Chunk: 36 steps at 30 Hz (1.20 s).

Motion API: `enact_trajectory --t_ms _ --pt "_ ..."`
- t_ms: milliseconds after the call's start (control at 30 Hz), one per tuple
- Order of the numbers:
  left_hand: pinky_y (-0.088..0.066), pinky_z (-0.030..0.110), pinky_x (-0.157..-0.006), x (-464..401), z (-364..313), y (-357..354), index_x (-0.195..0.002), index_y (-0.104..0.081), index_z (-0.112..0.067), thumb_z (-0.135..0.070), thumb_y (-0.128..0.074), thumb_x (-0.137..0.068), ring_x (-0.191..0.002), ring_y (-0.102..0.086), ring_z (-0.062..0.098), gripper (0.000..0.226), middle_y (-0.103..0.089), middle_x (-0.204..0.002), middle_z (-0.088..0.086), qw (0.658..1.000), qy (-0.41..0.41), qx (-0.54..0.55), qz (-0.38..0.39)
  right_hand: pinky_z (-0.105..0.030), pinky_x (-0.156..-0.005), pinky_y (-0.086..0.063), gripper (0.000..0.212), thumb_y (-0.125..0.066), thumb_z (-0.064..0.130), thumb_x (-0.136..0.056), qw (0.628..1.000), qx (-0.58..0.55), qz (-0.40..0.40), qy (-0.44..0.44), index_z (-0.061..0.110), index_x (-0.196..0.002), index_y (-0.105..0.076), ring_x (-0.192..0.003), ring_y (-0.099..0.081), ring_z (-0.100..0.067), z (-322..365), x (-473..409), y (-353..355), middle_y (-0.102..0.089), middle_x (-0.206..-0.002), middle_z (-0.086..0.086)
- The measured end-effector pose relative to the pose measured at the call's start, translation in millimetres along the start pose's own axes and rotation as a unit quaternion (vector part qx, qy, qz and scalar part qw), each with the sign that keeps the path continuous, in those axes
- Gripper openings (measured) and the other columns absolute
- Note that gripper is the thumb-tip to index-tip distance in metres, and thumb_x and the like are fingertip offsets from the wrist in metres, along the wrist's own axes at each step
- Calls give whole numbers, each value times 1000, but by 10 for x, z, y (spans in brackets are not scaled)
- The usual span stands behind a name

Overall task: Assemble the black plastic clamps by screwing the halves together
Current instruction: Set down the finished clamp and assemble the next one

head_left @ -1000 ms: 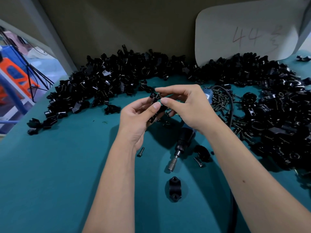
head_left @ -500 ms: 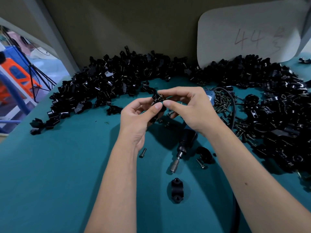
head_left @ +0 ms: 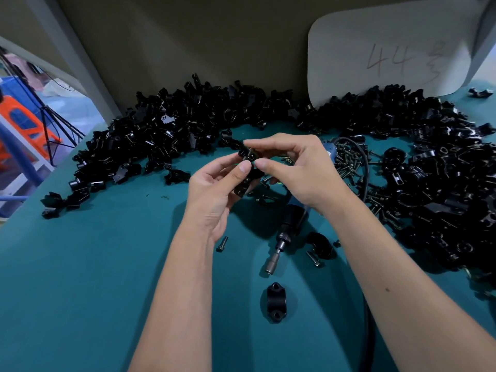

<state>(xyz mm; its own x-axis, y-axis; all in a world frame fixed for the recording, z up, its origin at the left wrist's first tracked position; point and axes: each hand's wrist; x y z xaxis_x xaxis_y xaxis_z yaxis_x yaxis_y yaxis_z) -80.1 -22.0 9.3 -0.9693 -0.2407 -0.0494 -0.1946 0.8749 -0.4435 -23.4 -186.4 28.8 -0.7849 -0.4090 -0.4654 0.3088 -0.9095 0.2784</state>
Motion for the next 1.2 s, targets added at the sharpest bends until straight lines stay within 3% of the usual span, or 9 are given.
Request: enact_trajectory --t_ms 133,367,500,633,700,867,1033,1133,1200 --pt "-62 35 -81 -9 26 -15 -97 -76 -6 -12 -80 -72 -95 -76 25 26 -78 -101 15 1000 4 15 -12 -22 -86 -54 27 -75 8 -94 1000 -15 -11 -25 21 -117 -79 -97 -72 -10 18 -14 -6 -77 -102 9" --pt "-62 35 -81 -9 16 3 -100 -74 -4 -18 -79 -76 -91 -75 19 29 -77 -92 7 999 -14 -36 -38 -30 -107 -49 27 -66 21 -102 998 37 9 -51 29 -126 -75 -113 -66 2 82 -2 -11 -76 -112 15" --pt "-62 32 -78 -30 3 36 -97 -74 -4 -10 -77 -86 -93 -74 22 13 -77 -97 10 996 -4 -8 -85 -35 -96 -52 36 -64 28 -102 987 154 -22 -52 36 -137 -65 -103 -66 -12 86 7 -48 -75 -101 17" --pt "-62 27 -78 -50 -35 131 -99 -73 -5 -10 -71 -96 -84 -77 20 6 -79 -97 10 990 21 23 -135 -38 -95 -43 28 -68 19 -96 875 461 117 -85 34 -119 -72 -115 -55 -24 101 6 -90 -72 -109 4" --pt "-62 27 -80 -59 -55 162 -98 -71 -5 -13 -71 -97 -78 -77 20 8 -79 -91 8 988 37 48 -140 -40 -88 -34 24 -70 14 -92 832 523 152 -106 32 -107 -74 -111 -57 -29 123 10 -151 -71 -104 0" --pt "-62 30 -84 -58 -58 159 -92 -67 -6 -16 -70 -98 -77 -76 20 11 -79 -85 7 989 68 70 -112 -39 -84 -30 15 -73 16 -90 799 565 153 -137 26 -101 -72 -92 -64 -28 161 -3 -215 -73 -92 -2" --pt "-61 27 -79 -37 -45 137 -90 -71 -6 -15 -72 -97 -81 -77 20 11 -78 -89 8 991 85 62 -79 -40 -86 -31 5 -69 22 -94 815 542 153 -139 25 -97 -70 -93 -63 -29 161 -17 -204 -71 -91 0" --pt "-60 26 -80 -29 -50 135 -94 -70 -6 -15 -69 -98 -82 -76 20 11 -79 -92 8 993 83 57 -63 -38 -92 -41 6 -69 20 -97 908 388 65 -146 24 -101 -68 -90 -63 -20 64 -29 -125 -65 -83 10" --pt "-60 26 -80 -22 -54 128 -99 -70 -4 -15 -67 -100 -85 -76 20 11 -78 -97 10 994 82 57 -48 -25 -80 -46 18 -71 13 -96 966 219 -33 -136 24 -110 -71 -73 -58 -6 24 -17 -73 -62 -77 13"
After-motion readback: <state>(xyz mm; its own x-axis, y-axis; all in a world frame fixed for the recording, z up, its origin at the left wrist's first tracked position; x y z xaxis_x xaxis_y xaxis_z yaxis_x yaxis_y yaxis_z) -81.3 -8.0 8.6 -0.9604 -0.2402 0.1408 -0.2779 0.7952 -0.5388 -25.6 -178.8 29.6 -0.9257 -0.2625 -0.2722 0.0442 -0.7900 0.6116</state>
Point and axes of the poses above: each hand's wrist, its own x-axis away from the middle knuckle, its own y-axis out of the back of the hand, z = x × y
